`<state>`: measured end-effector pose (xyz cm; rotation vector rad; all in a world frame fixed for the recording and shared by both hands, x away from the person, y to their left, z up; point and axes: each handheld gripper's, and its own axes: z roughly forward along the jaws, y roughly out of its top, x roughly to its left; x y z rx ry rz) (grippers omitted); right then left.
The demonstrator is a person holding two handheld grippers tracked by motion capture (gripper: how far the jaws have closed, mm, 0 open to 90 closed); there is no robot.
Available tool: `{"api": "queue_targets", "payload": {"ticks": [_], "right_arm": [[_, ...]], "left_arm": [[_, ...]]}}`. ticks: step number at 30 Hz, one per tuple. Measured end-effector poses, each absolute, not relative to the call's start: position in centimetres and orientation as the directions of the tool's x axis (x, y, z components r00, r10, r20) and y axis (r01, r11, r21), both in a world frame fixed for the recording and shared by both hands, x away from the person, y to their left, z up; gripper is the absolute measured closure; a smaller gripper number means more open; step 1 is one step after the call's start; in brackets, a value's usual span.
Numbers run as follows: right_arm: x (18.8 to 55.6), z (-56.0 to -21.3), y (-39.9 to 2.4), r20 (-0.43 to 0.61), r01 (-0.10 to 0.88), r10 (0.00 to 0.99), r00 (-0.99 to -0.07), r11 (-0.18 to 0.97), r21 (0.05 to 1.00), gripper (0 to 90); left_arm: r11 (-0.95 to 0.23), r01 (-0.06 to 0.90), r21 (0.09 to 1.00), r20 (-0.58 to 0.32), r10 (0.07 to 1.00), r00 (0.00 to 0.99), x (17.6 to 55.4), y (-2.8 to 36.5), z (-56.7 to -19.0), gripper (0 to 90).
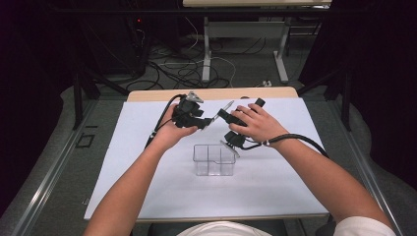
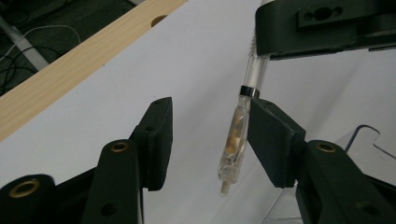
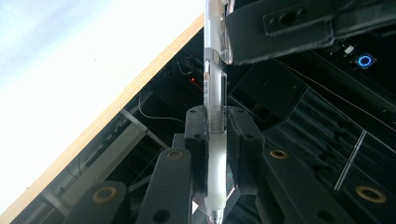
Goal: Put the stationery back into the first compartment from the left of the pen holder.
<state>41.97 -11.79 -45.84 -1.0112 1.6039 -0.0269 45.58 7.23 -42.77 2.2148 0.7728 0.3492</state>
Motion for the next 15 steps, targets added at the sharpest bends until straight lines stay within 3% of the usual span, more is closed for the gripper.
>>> {"api": "queue_targets", "payload": {"ticks": [15], "right_arm": [[41.7,-45.9,-11.1,-0.786,-0.601,-0.615,0.073,0.601,-0.527,79.2]], "left_arm": [[-0.653,0.392,0.647,0.059,0.556,0.829,45.6,4.8,-43.1,69.0]]}}
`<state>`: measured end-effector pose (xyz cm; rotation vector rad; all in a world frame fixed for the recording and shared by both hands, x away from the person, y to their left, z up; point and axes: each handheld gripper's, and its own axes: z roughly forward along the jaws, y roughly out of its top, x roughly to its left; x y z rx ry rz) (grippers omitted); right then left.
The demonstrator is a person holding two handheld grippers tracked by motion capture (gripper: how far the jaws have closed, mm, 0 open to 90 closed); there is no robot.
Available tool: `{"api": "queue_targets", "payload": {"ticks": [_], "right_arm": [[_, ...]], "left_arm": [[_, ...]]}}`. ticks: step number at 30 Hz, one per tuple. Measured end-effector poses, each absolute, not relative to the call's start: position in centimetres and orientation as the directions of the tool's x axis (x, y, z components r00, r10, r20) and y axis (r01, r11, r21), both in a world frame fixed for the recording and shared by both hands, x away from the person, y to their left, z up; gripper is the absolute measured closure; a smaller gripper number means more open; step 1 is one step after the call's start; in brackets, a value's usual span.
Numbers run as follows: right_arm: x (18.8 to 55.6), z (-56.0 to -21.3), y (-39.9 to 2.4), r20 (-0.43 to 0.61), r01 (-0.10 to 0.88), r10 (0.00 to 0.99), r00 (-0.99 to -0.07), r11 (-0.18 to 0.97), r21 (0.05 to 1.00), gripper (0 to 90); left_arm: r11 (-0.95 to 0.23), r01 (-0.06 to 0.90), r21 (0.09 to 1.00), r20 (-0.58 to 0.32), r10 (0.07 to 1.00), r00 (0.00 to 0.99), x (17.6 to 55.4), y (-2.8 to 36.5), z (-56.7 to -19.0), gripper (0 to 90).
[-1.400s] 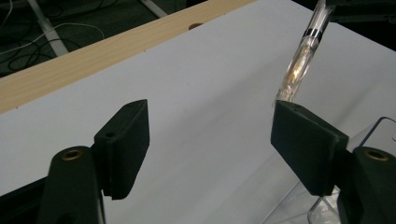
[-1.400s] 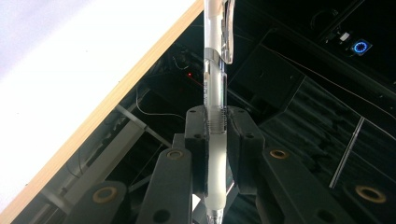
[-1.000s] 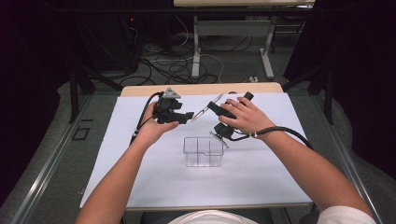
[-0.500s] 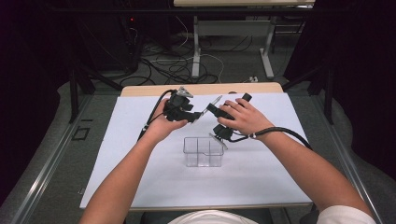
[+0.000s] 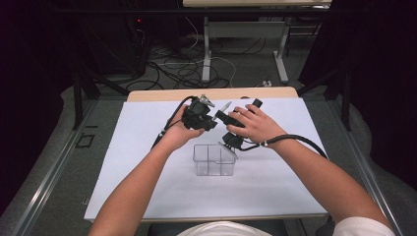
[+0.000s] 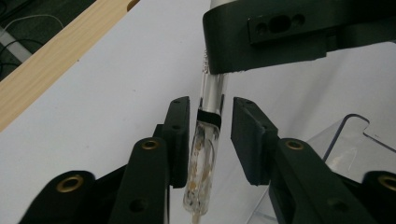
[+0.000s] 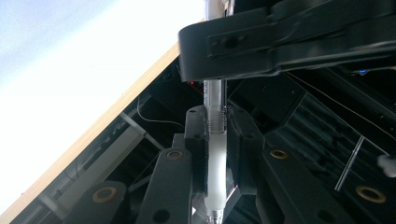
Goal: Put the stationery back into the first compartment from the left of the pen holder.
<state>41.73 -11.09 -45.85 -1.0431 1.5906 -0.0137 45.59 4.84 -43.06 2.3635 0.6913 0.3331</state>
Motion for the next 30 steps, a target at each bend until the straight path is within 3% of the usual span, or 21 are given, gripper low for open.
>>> {"api": "queue_targets", "payload": {"ticks": [8,16,20,25,27,30], "right_arm": [[41.6,-45.8,-10.7,-0.786,-0.61,-0.614,0.081,0.593,-0.526,79.1],[41.5,-45.8,-10.5,-0.785,-0.607,-0.615,0.079,0.595,-0.527,78.2],[41.5,-45.6,-10.7,-0.811,-0.604,-0.581,0.064,0.625,-0.495,72.7],[41.9,-45.2,-11.3,-0.859,-0.614,-0.513,0.006,0.676,-0.408,64.9],[42.3,-44.8,-11.5,-0.878,-0.635,-0.478,-0.03,0.687,-0.353,55.9],[42.4,-44.9,-12.5,-0.929,-0.593,-0.341,-0.144,0.781,-0.195,56.1]], "left_arm": [[-0.663,0.409,0.627,0.064,0.567,0.821,45.6,4.7,-43.0,78.4],[-0.654,0.42,0.63,0.047,0.572,0.819,45.7,4.8,-43.0,79.1],[-0.64,0.438,0.631,0.042,0.592,0.805,45.9,5.0,-43.0,79.2],[-0.593,0.464,0.658,0.009,0.622,0.783,46.0,5.6,-43.1,79.2],[-0.586,0.471,0.659,0.004,0.63,0.777,46.1,5.9,-43.1,79.2],[-0.559,0.488,0.67,-0.025,0.64,0.768,46.2,6.4,-43.0,79.2]]}}
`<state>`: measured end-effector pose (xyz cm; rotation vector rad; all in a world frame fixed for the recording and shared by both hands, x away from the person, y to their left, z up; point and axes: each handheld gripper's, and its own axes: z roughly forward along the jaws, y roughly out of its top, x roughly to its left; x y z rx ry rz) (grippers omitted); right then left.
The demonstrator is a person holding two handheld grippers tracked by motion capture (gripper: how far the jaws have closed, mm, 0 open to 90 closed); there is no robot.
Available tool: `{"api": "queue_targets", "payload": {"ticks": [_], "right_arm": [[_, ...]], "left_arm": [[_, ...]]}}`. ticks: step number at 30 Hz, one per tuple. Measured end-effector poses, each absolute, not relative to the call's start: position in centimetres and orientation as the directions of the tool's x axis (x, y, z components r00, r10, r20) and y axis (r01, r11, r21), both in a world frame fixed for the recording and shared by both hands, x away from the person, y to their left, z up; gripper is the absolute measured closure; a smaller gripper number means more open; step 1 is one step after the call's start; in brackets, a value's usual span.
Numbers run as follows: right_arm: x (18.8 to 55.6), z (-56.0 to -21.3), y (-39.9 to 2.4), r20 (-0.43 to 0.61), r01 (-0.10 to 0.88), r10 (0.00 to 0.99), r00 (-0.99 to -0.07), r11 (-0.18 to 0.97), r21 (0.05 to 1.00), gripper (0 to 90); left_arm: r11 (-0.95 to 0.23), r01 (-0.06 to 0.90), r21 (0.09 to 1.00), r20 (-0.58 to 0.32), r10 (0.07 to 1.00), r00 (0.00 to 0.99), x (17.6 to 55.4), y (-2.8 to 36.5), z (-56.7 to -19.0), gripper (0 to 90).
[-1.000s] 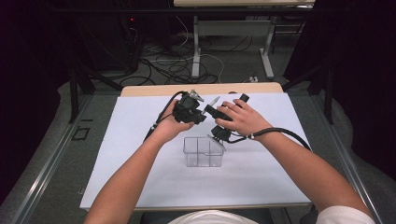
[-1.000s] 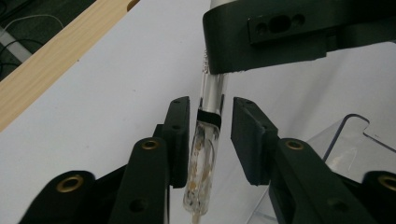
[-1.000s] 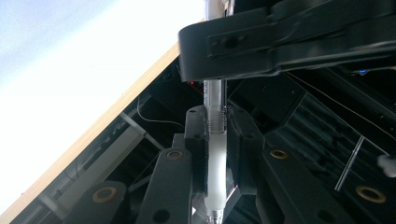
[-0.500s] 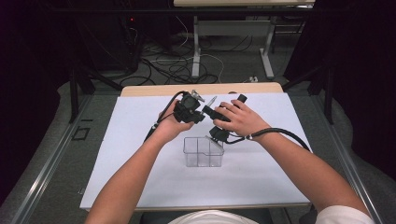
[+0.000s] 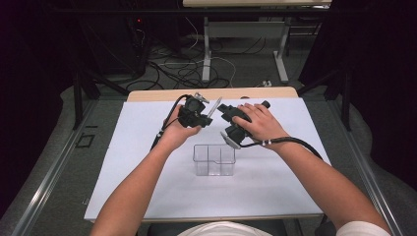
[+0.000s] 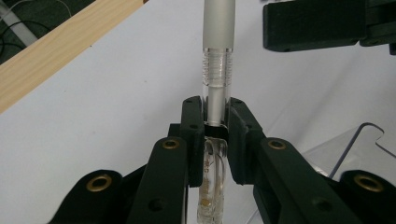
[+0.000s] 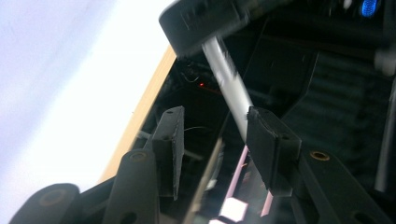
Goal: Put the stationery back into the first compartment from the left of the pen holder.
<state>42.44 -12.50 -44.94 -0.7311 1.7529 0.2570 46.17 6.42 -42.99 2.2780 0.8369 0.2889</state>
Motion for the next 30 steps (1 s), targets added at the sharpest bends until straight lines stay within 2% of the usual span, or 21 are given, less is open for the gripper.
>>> {"api": "queue_targets", "payload": {"ticks": [4,8,14,22,26,28,30], "right_arm": [[42.9,-44.7,-13.1,-0.945,-0.569,-0.194,-0.262,0.822,-0.012,48.8],[42.9,-44.5,-13.6,-0.916,-0.457,-0.069,-0.395,0.88,0.131,43.6],[43.2,-44.5,-13.9,-0.837,-0.311,0.151,-0.525,0.882,0.354,39.6],[43.9,-44.4,-14.5,-0.755,-0.12,0.334,-0.564,0.872,0.475,30.7],[44.4,-44.1,-14.9,-0.649,-0.009,0.465,-0.603,0.809,0.588,24.1],[44.7,-44.1,-15.1,-0.594,0.045,0.52,-0.614,0.775,0.631,16.4],[45.1,-44.1,-15.3,-0.542,0.094,0.565,-0.621,0.741,0.665,14.6]], "left_arm": [[-0.527,0.502,0.686,-0.043,0.659,0.751,46.2,6.9,-42.8,79.2],[-0.498,0.507,0.704,-0.061,0.669,0.741,46.0,7.2,-42.4,79.2],[-0.453,0.513,0.73,-0.092,0.678,0.729,45.8,7.7,-42.2,79.2],[-0.367,0.506,0.781,-0.149,0.677,0.721,45.2,8.8,-42.2,79.1],[-0.294,0.503,0.813,-0.191,0.682,0.706,44.8,9.6,-42.3,79.1],[-0.276,0.494,0.824,-0.194,0.683,0.705,44.6,9.9,-42.3,79.1],[-0.249,0.486,0.838,-0.206,0.68,0.704,44.3,10.1,-42.4,79.1]]}}
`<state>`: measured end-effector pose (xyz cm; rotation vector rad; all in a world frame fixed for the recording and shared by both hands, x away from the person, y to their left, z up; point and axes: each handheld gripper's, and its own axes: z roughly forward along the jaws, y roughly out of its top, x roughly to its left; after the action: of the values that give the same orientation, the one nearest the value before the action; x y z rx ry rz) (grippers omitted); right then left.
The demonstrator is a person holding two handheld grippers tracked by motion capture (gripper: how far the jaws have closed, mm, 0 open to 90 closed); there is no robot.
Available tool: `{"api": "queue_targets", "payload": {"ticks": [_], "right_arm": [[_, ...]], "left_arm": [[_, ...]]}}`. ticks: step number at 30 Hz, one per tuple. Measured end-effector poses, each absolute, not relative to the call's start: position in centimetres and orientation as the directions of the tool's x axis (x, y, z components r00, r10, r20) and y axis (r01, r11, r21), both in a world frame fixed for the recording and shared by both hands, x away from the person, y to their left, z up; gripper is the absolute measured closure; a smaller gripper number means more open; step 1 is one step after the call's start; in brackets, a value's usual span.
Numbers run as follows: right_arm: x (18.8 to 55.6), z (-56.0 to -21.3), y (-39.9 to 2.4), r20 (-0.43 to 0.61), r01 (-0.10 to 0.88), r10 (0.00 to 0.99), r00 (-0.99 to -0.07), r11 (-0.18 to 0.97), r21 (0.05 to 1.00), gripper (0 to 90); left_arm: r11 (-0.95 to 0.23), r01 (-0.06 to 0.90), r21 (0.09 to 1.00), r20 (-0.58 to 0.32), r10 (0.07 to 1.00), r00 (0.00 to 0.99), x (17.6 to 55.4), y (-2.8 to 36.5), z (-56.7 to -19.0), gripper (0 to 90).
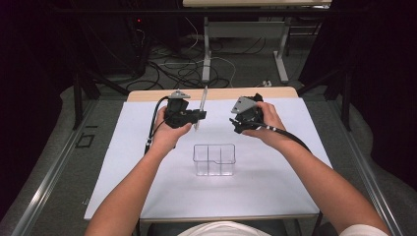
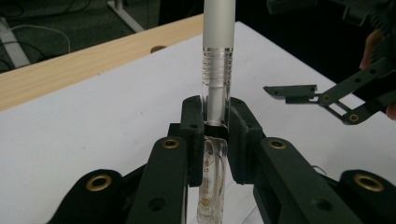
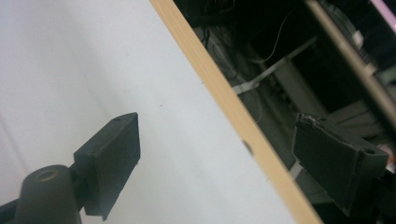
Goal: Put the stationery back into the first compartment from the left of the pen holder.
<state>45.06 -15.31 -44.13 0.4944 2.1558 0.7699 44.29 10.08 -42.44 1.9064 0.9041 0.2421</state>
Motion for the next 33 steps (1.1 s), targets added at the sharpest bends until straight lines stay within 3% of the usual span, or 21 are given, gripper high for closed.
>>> {"api": "queue_targets", "payload": {"ticks": [8,15,22,33], "right_arm": [[46.2,-44.0,-16.6,-0.27,0.306,0.74,-0.616,0.54,0.784,0.8],[46.6,-43.9,-18.1,-0.093,0.419,0.815,-0.571,0.387,0.821,0.0],[46.7,-44.3,-18.1,-0.093,0.448,0.83,-0.549,0.386,0.806,0.0],[45.4,-45.8,-18.9,-0.007,0.465,0.841,-0.541,0.306,0.831,0.0]], "left_arm": [[-0.177,0.445,0.878,-0.225,0.669,0.709,42.7,10.9,-42.9,79.1],[-0.132,0.395,0.909,-0.216,0.661,0.718,41.1,11.4,-43.0,79.1],[-0.12,0.364,0.924,-0.203,0.652,0.731,39.9,11.4,-43.7,79.1],[-0.11,0.359,0.927,-0.209,0.643,0.737,37.9,11.4,-45.0,79.1]]}}
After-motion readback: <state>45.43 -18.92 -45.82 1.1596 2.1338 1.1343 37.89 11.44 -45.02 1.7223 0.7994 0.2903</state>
